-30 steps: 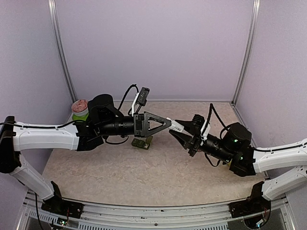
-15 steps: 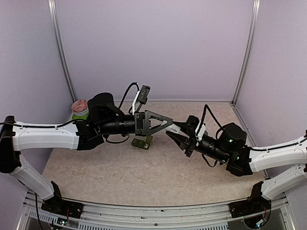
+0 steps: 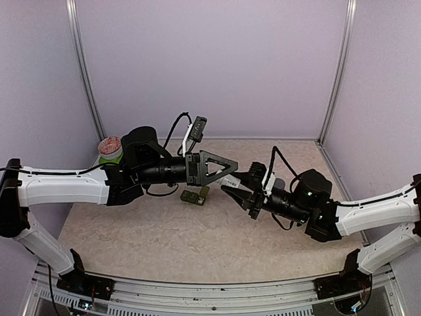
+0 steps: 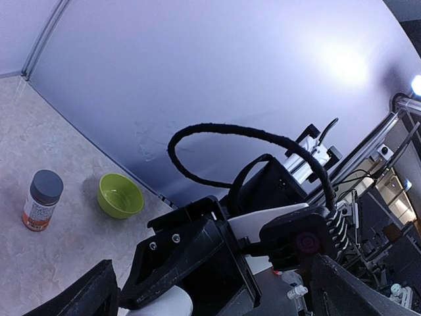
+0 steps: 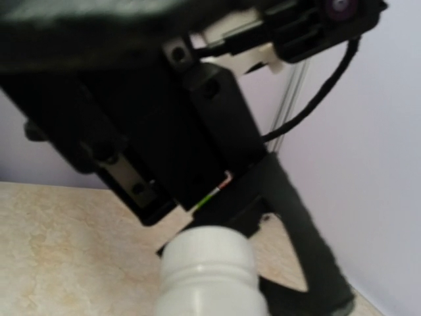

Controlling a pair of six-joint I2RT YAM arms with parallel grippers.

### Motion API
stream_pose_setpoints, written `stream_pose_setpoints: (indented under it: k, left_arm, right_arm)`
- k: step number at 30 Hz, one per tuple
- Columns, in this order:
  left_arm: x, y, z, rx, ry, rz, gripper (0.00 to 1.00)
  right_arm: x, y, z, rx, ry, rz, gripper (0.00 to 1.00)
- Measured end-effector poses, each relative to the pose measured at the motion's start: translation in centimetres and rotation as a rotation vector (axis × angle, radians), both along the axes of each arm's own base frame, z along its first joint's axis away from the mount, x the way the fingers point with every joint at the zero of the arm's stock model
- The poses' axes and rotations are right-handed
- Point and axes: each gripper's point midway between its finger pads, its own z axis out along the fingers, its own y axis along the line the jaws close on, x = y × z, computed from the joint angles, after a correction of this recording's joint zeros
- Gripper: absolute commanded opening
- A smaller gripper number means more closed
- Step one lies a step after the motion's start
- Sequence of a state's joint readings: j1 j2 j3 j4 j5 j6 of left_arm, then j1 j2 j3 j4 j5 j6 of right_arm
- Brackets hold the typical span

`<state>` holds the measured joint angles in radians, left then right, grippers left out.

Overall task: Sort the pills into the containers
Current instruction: Screw the lid of the pill bottle onto the pill bottle.

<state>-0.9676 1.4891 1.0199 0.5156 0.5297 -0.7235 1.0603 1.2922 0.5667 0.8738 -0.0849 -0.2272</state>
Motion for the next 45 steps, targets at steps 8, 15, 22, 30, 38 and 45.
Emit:
stream_pose_setpoints:
  k: [8, 15, 22, 30, 38, 45]
  left_arm:
    - [0.6, 0.3, 0.1, 0.000, -0.003, 0.024, 0.99]
    - [1.0, 0.5, -0.2, 0.014, 0.003, 0.039, 0.99]
    - [0.9, 0.5, -0.2, 0.016, 0.005, 0.035, 0.99]
    - [0.8, 0.5, -0.1, 0.014, -0.001, 0.030, 0.98]
    - [0.8, 0.5, 0.0, 0.007, -0.007, 0.028, 0.90]
    - [0.8, 0.6, 0.0, 0.003, -0.006, 0.028, 0.87]
  right_arm:
    - [-0.4, 0.2, 0.0, 0.000, 0.005, 0.025, 0.17]
    - [-0.1, -1.2, 2.3, 0.051, -0.034, -0.032, 0.17]
    - [1.0, -1.6, 2.1, 0.043, -0.032, -0.100, 0.17]
    - [1.0, -0.3, 0.4, -0.005, -0.012, -0.063, 0.16]
    - [0.7, 1.0, 0.2, -0.005, 0.003, -0.005, 0.16]
    - [-0.2, 1.8, 0.1, -0.002, 0.008, 0.048, 0.16]
